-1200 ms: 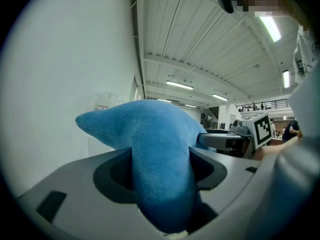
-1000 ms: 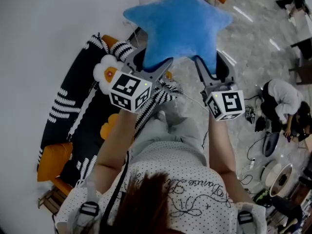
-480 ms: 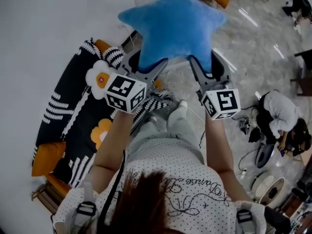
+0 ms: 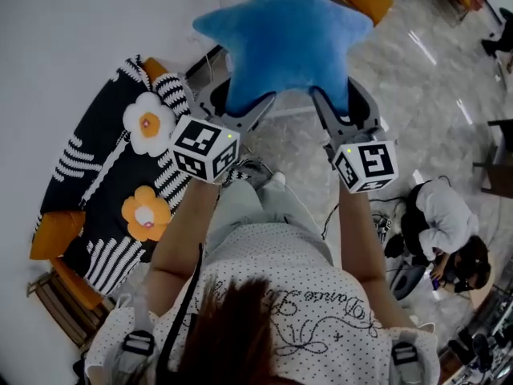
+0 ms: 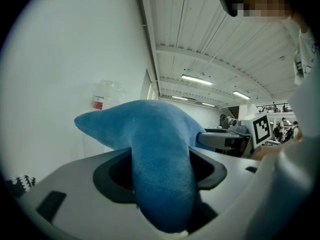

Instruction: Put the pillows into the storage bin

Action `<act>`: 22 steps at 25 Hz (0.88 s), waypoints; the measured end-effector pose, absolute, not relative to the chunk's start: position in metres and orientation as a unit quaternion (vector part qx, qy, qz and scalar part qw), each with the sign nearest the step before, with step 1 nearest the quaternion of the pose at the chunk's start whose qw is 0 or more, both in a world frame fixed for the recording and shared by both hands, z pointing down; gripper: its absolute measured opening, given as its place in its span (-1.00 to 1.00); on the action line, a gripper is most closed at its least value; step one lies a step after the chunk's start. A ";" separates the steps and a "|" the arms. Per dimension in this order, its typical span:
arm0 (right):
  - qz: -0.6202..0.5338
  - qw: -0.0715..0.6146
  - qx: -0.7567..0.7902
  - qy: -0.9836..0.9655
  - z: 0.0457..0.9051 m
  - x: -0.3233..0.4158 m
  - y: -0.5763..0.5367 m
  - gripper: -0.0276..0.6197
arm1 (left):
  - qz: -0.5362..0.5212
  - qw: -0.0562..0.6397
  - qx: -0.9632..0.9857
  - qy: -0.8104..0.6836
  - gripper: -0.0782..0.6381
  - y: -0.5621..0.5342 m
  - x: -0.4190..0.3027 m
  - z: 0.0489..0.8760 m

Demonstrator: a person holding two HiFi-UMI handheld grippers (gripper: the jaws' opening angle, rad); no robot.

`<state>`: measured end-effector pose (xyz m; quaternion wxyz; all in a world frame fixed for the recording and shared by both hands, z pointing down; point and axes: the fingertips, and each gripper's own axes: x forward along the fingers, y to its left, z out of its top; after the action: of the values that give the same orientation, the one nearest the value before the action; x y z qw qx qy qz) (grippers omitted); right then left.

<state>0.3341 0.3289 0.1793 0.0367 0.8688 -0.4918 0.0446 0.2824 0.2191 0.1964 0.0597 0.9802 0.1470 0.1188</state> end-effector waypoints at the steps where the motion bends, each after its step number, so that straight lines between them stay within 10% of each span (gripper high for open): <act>1: 0.045 0.036 0.868 -0.494 0.180 0.340 0.333 -0.16 | 0.120 0.061 0.980 0.144 0.03 0.224 0.287 0.198; 22: 0.078 0.036 0.843 -0.530 0.218 0.444 0.284 -0.16 | 0.139 0.088 0.981 0.098 0.03 0.181 0.381 0.236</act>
<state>0.4444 0.2840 0.2184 0.0364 0.8435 -0.5302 0.0782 0.3808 0.1807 0.2356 0.0880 0.9815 0.0984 0.1390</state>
